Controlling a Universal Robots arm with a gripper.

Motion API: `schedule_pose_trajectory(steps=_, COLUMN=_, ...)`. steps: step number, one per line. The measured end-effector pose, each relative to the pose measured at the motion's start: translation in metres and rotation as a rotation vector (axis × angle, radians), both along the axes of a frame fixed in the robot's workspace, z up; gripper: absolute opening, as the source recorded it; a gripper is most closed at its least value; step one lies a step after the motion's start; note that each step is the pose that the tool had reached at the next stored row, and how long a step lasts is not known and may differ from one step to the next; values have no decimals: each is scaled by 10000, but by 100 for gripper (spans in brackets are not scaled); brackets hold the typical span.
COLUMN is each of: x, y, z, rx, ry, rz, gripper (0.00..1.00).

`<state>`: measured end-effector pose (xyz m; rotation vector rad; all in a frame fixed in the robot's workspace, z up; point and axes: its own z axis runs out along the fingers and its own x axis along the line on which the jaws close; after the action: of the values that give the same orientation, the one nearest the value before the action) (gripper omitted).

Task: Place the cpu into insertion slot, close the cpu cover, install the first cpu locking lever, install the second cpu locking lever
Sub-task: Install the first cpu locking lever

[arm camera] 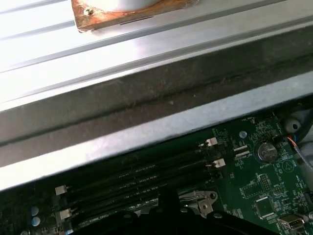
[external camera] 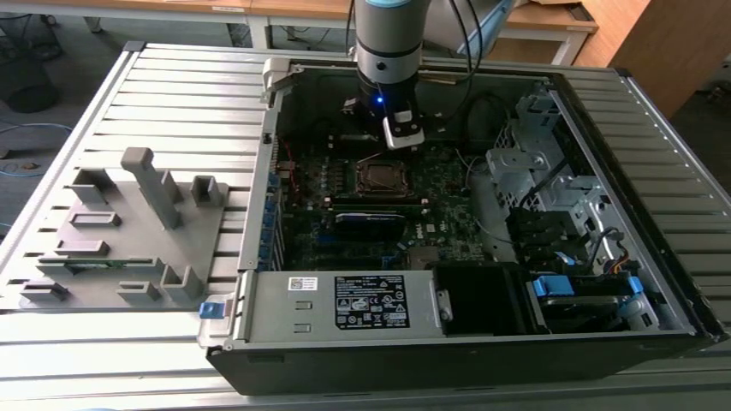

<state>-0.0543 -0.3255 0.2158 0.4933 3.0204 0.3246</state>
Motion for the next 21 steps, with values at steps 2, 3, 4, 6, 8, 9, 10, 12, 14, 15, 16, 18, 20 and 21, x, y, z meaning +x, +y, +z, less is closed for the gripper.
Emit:
schedule_pose_trajectory(steps=2, x=1, y=6, z=0, rx=0, ry=0, rz=-2, gripper=11)
schedule_pose_trajectory(steps=3, x=0, y=6, z=0, rx=-1, ry=0, rz=-1, gripper=11)
schedule_pose_trajectory(steps=4, x=0, y=6, z=0, rx=-1, ry=0, rz=-2, gripper=11)
schedule_pose_trajectory(steps=6, x=1, y=7, z=-3, rx=1, ry=-1, rz=-2, gripper=11)
schedule_pose_trajectory(steps=8, x=2, y=7, z=-14, rx=0, ry=-5, rz=-10, gripper=11)
schedule_pose_trajectory(steps=9, x=2, y=7, z=-19, rx=-3, ry=-19, rz=-14, gripper=11)
schedule_pose_trajectory(steps=10, x=2, y=7, z=-25, rx=-6, ry=-31, rz=-16, gripper=11)
schedule_pose_trajectory(steps=12, x=2, y=7, z=-36, rx=-9, ry=-52, rz=-18, gripper=11)
schedule_pose_trajectory(steps=14, x=2, y=7, z=-48, rx=-10, ry=-74, rz=-19, gripper=11)
schedule_pose_trajectory(steps=15, x=2, y=7, z=-54, rx=-9, ry=-87, rz=-20, gripper=11)
schedule_pose_trajectory(steps=16, x=2, y=7, z=-59, rx=-9, ry=-97, rz=-20, gripper=11)
schedule_pose_trajectory(steps=18, x=2, y=6, z=-64, rx=-11, ry=-105, rz=-19, gripper=11)
schedule_pose_trajectory(steps=20, x=2, y=6, z=-64, rx=-12, ry=-106, rz=-20, gripper=11)
schedule_pose_trajectory(steps=21, x=2, y=7, z=-65, rx=-11, ry=-107, rz=-19, gripper=11)
